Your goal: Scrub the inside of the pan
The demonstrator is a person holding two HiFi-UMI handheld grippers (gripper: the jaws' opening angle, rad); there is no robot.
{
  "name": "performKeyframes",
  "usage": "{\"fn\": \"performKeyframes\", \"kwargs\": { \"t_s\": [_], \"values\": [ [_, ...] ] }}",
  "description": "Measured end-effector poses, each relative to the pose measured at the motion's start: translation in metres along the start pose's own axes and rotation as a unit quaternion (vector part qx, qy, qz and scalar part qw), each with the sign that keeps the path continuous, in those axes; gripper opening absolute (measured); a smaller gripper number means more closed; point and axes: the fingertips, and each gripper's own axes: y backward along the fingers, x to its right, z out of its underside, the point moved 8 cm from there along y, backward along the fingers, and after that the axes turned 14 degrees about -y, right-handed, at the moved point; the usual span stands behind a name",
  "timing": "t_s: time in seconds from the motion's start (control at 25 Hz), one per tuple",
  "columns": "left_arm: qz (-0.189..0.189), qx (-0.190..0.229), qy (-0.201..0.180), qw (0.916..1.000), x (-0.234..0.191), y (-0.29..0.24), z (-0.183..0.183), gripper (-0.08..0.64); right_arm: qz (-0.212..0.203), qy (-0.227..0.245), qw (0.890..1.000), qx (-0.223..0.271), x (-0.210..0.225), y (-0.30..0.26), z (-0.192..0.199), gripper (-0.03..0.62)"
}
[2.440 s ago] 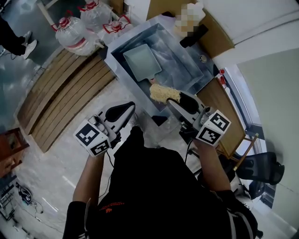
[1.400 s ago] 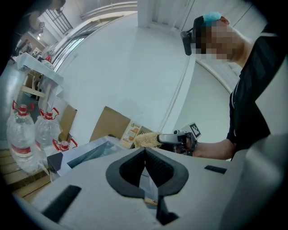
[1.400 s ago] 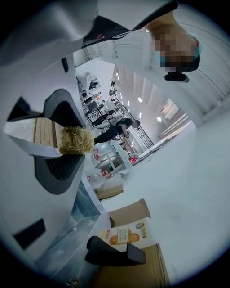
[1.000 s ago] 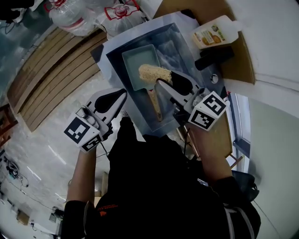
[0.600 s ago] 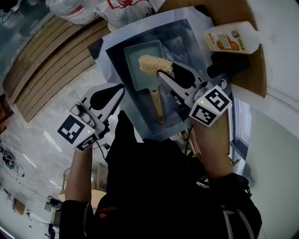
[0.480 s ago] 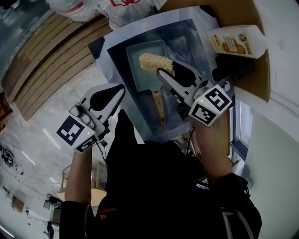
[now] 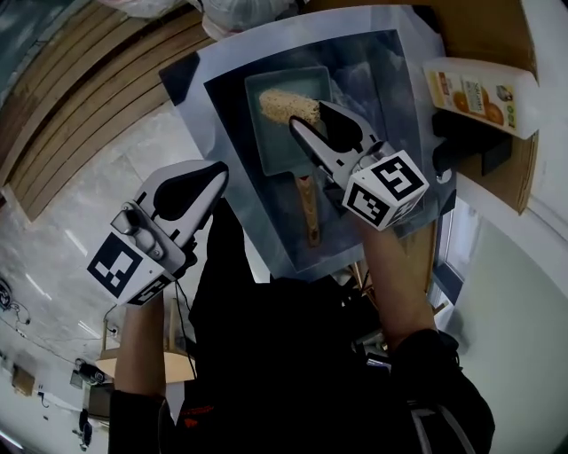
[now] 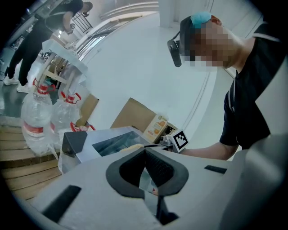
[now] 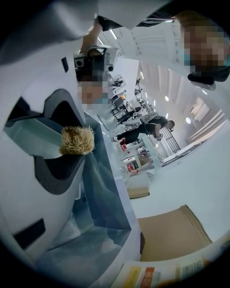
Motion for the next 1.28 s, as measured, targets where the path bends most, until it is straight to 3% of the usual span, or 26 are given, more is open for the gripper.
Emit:
{"fn": "performKeyframes", "kwargs": {
  "t_s": [0.12,0.32,0.56,0.68,0.76,0.92,1.28],
  "values": [
    [-0.001,-0.005,0.017,0.9998,-0.003,0.004,0.007,0.018,0.015,0.014,1.0,-0.011,0.009,-0.012,0.005,0.181],
    [-0.006,0.008,0.011,0.9999,-0.006,0.01,0.017,0.018,0.035,0.039,0.998,-0.028,0.02,-0.026,0.015,0.182],
    [-0.008,0.04,0.033,0.9986,-0.007,0.015,0.019,0.018,0.057,0.071,0.994,-0.053,0.023,-0.04,0.026,0.182],
    [-0.011,0.033,0.028,0.999,-0.008,0.019,0.025,0.018,0.063,0.085,0.992,-0.065,0.023,-0.044,0.031,0.181],
    [-0.013,0.018,0.019,0.9996,-0.009,0.022,0.03,0.018,0.067,0.089,0.991,-0.069,0.022,-0.047,0.033,0.181],
    [-0.009,0.034,0.041,0.9986,-0.008,0.02,0.029,0.018,0.07,0.092,0.991,-0.068,0.021,-0.05,0.032,0.179],
    [-0.005,0.021,0.022,0.9995,-0.003,0.011,0.027,0.018,0.091,0.085,0.99,-0.066,0.037,-0.036,0.028,0.179]
  ]
}}
